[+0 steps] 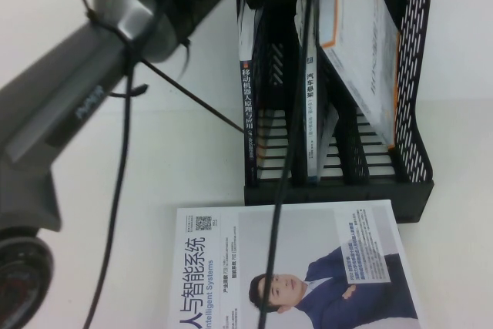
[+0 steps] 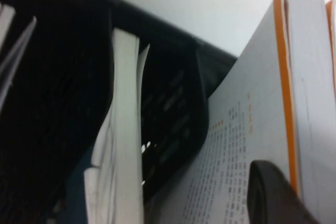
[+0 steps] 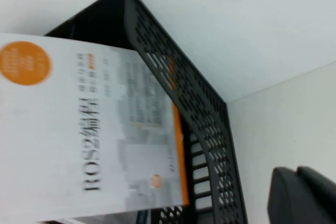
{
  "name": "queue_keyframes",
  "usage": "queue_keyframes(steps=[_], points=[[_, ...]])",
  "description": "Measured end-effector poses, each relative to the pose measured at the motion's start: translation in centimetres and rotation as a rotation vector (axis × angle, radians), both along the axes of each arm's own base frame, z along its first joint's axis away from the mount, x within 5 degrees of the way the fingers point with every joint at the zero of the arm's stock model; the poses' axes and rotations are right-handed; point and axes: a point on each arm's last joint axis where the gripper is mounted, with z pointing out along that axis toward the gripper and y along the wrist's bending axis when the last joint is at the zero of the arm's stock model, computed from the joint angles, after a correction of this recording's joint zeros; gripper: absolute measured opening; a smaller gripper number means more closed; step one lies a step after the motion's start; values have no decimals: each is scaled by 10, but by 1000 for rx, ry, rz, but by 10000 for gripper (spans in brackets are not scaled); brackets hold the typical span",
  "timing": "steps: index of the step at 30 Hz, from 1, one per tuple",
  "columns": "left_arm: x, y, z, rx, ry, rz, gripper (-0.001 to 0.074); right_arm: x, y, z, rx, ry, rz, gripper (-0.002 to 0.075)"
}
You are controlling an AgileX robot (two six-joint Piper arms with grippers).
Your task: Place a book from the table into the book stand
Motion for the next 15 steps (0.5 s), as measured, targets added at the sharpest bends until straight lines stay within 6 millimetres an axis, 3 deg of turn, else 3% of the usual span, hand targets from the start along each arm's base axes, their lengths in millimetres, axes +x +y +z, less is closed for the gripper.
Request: queue_keyframes(steps=[6,10,15], points=[[6,-13,-19,35,27,-10,102,-1,2,0,2,5,22,5],[6,-12,-19,68,4,-22,118,-1,3,-1,1,8,40,5],[7,-11,-16,130,-75,-48,344,-3,6,-1,4,17,71,5]])
